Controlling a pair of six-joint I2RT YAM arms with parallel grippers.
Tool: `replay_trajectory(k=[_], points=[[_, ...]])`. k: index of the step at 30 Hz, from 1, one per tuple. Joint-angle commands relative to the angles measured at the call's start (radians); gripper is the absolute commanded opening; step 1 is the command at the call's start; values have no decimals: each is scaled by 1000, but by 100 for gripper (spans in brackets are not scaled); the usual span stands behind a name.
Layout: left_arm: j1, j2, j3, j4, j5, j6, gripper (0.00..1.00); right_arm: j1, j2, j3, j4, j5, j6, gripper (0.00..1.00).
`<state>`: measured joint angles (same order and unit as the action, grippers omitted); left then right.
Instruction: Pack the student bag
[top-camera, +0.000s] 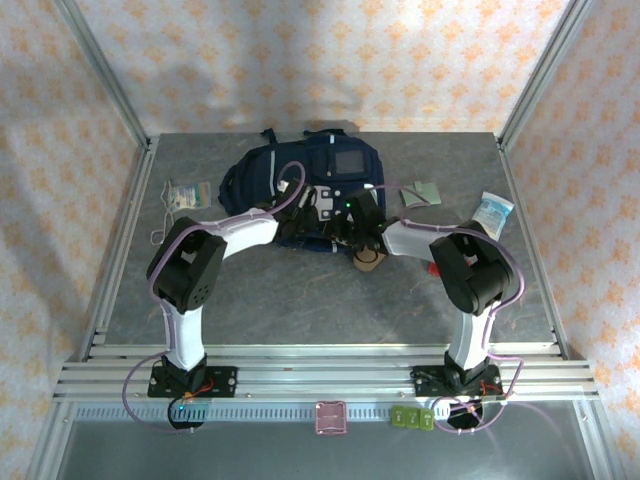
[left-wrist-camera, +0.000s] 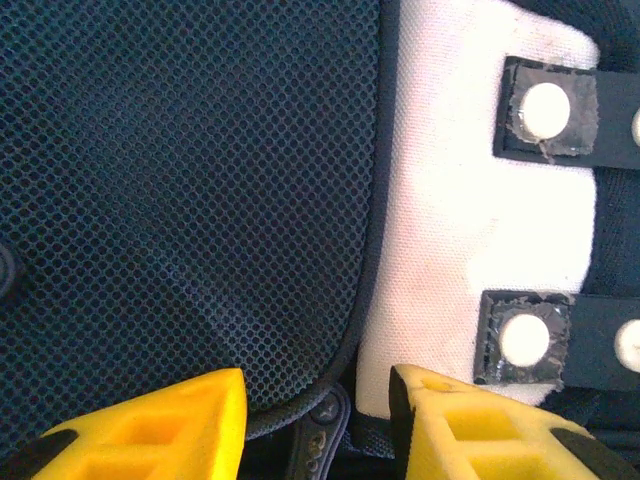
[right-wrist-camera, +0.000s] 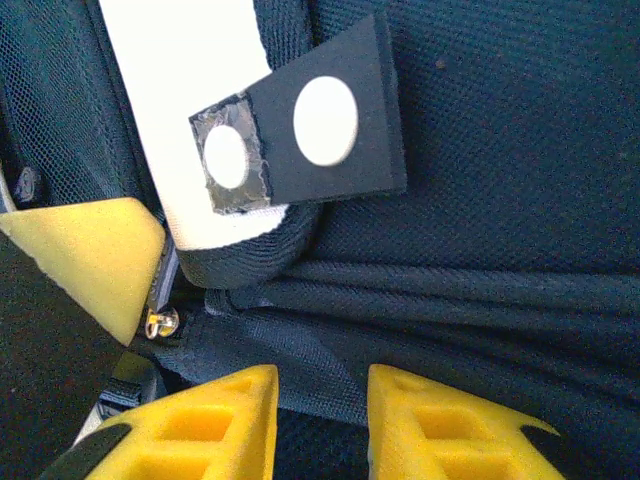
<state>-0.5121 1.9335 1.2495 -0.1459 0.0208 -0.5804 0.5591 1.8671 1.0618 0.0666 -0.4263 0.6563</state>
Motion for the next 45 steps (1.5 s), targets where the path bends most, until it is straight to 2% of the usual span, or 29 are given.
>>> replay_trajectory(k=[1, 5, 10, 12, 18, 29, 35, 38, 40, 45], points=[[-20, 19, -20, -103, -44, 6, 38, -19, -46, -32, -28, 5, 11, 29], [-24, -8, -73, -83, -81, 0, 37, -43, -84, -19, -65, 24, -11, 32], [-24, -34, -106, -53, -84, 4, 37, -104, -168, -3, -127, 90, -24, 47], [-24, -53, -109, -44, -76, 4, 38, -134, -184, 12, -160, 124, -35, 48], [-25, -51, -103, -33, -56, 4, 38, -209, -160, 29, -187, 136, -19, 49], [-26, -59, -120, -18, -40, 8, 38, -214, -46, 76, -149, 91, -5, 46], [-27, -57, -120, -12, -33, 6, 38, -215, 17, 167, -315, 202, 19, 49], [-27, -58, -125, -8, -36, 5, 38, -215, 5, 140, -320, 233, 24, 49], [-27, -57, -126, -6, -38, 5, 38, -214, 1, 114, -298, 223, 23, 49], [-29, -57, -129, 2, -23, 5, 38, -213, 46, 129, -205, 92, -16, 42]])
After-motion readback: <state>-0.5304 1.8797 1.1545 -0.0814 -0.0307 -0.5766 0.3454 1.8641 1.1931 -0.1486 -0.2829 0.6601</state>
